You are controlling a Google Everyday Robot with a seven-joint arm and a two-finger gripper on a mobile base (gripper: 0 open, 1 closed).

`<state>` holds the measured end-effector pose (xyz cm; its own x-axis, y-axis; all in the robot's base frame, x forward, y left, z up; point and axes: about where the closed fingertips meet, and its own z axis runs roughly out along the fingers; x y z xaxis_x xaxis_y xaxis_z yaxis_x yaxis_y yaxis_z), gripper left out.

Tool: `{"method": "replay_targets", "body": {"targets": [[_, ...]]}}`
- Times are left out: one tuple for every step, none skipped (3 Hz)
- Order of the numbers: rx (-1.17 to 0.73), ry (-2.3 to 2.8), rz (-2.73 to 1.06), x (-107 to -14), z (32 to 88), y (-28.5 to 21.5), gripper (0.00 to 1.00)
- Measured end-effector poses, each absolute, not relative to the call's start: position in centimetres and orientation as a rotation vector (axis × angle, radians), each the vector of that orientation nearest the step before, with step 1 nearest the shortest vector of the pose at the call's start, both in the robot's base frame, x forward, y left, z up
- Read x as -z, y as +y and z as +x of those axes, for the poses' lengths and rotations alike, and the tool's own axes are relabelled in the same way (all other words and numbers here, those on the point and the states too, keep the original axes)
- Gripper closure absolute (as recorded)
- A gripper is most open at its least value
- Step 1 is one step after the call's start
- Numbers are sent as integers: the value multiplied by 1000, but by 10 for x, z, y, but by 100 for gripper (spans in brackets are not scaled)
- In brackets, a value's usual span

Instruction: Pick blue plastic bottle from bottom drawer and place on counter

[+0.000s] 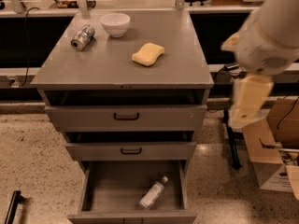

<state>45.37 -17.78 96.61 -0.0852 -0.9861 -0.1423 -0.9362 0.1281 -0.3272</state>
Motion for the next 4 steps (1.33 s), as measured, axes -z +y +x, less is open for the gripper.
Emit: {"method": "replay_targets", "body": {"targets": [[224,2048,-1965,-923,454,-152,0],[221,2053,-1965,-922,453,-153,0],[172,1939,-2149,-902,450,-126,0],[37,1723,-2382,-856,440,-87,0]]}}
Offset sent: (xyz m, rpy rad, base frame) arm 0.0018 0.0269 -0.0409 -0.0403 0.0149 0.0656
